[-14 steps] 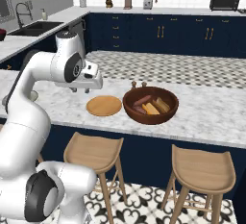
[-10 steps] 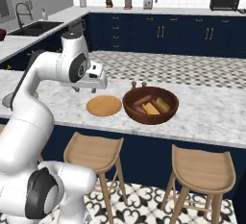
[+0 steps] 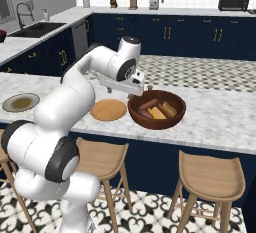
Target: Place one bun and one sausage from the bowl on each plate.
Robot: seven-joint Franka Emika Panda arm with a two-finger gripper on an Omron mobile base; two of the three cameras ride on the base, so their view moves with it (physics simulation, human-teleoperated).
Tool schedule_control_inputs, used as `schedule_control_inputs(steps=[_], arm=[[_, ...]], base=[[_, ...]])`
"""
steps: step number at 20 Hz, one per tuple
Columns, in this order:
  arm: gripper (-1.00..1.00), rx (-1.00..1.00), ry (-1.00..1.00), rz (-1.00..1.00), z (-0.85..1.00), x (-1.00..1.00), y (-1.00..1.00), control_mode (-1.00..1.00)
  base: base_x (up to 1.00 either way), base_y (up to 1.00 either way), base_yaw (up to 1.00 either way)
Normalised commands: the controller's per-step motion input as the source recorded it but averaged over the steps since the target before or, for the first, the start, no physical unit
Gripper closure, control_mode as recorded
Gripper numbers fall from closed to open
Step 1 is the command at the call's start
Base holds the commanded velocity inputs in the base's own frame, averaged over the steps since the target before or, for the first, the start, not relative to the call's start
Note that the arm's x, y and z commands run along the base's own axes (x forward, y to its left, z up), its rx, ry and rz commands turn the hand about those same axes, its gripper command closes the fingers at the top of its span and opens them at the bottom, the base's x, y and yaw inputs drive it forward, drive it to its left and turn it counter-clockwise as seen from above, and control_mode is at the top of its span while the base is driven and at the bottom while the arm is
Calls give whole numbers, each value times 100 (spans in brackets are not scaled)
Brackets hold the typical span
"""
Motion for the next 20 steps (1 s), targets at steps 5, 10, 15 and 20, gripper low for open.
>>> schedule_control_inputs(steps=[5, 10, 15, 20], arm=[[-100, -11, 21, 11, -90, 63, -36, -100], [-100, -10, 7, 11, -59, 40, -19, -100], [-100, 0, 2, 8, -57, 49, -36, -100], [-100, 0, 4, 5, -42, 36, -15, -100]], base=[[0, 0, 0], [0, 0, 0], [0, 0, 0], [0, 0, 0]])
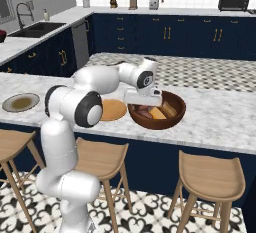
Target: Place one bun and one sausage from the bowl on each plate.
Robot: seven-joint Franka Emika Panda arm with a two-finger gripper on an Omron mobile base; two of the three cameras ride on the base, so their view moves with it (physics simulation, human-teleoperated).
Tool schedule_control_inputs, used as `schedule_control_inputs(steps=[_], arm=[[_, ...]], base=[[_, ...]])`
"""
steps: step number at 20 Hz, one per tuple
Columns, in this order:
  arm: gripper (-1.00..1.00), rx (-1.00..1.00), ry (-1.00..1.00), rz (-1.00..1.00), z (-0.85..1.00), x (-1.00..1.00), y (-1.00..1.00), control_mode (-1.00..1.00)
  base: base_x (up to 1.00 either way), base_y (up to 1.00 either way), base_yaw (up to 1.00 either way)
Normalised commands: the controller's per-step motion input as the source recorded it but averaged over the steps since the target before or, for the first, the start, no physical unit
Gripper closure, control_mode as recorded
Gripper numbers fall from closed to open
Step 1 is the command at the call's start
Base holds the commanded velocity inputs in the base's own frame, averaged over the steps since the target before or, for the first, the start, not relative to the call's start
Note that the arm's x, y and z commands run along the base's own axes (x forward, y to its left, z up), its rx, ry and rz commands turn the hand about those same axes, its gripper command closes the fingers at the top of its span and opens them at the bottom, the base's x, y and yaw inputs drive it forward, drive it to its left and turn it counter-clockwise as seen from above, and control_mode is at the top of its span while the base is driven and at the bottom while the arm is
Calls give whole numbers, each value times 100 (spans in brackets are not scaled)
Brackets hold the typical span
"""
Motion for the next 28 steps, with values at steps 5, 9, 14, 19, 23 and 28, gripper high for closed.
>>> schedule_control_inputs(steps=[5, 9, 14, 19, 23, 28], arm=[[-100, 0, 1, 0, -22, 1, -3, -100], [-100, 0, 4, 0, -31, 0, -6, -100], [-100, 0, 3, 0, -21, 0, -9, -100], [-100, 0, 3, 0, -25, 0, 0, -100], [-100, 0, 0, 1, 7, 33, -1, -100], [-100, 0, 0, 0, 5, 50, -2, -100]], base=[[0, 0, 0], [0, 0, 0], [0, 0, 0], [0, 0, 0], [0, 0, 0], [0, 0, 0]])
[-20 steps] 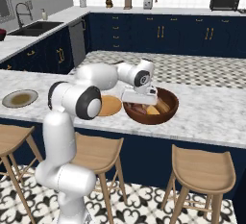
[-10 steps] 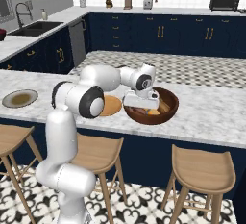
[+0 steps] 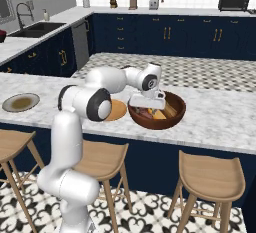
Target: Place one bun and one sausage from the bowl on each plate.
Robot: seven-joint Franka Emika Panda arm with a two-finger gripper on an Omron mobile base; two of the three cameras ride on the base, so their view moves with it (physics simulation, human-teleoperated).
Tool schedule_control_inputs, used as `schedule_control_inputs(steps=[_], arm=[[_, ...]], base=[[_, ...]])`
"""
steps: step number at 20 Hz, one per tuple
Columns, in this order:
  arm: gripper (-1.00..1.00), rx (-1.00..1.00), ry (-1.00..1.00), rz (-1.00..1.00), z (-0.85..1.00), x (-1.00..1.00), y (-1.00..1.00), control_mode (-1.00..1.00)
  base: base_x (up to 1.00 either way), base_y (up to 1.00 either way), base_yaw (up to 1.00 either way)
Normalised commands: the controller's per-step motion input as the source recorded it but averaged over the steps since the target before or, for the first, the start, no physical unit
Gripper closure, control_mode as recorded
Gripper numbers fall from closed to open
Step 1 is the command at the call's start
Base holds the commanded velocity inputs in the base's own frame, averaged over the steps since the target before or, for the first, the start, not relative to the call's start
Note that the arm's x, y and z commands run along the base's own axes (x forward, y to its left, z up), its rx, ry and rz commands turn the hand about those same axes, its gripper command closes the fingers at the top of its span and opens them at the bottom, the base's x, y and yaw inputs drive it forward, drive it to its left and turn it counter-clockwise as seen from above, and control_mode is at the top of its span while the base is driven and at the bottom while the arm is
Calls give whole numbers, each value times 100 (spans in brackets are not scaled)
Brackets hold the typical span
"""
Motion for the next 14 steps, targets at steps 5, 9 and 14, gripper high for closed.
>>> schedule_control_inputs(steps=[5, 9, 14], arm=[[-100, 1, 1, 2, -34, 26, 0, -100], [-100, 0, 0, 3, -30, 21, 0, -100], [-100, 0, -7, 3, -11, 12, -7, -100]], base=[[0, 0, 0], [0, 0, 0], [0, 0, 0]])
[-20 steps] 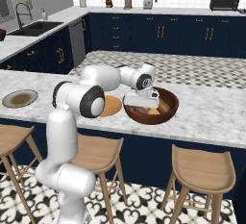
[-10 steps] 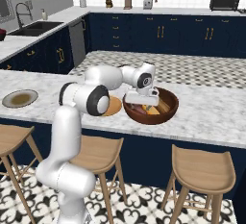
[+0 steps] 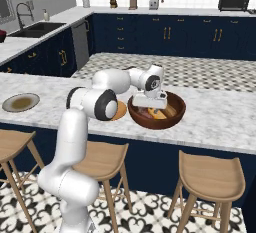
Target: Place one bun and one sausage from the bowl on each plate.
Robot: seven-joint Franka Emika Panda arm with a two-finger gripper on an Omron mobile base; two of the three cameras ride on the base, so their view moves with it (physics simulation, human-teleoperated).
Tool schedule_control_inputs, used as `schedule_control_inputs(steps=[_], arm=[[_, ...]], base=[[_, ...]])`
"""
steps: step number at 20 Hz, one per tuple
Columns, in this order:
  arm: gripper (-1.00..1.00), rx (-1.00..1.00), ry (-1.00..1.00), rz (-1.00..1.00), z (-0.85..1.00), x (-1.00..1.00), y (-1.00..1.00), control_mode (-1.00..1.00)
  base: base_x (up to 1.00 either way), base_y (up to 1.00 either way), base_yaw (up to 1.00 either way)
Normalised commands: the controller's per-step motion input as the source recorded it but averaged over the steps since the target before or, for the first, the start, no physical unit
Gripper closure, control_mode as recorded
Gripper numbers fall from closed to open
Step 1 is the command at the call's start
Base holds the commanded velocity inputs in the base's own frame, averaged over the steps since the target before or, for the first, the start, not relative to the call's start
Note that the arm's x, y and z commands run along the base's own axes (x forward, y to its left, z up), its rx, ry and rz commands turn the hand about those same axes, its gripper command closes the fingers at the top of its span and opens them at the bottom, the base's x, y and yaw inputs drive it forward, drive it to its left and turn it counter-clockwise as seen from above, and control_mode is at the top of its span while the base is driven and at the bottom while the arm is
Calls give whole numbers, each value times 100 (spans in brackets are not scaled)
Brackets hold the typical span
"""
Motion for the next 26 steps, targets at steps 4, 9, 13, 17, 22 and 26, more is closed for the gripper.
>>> schedule_control_inputs(steps=[4, 9, 13, 17, 22, 26], arm=[[-100, 0, -2, 5, -30, 7, -1, -100], [-100, 0, 3, 3, -42, 0, 1, -100], [100, 0, 1, 0, -13, -1, 16, -100], [100, 0, 4, 0, -9, -17, 33, -100], [100, 3, 0, 0, -25, -15, 0, -100], [100, 0, -1, 0, 10, 2, 0, -100]], base=[[0, 0, 0], [0, 0, 0], [0, 0, 0], [0, 0, 0], [0, 0, 0], [0, 0, 0]])
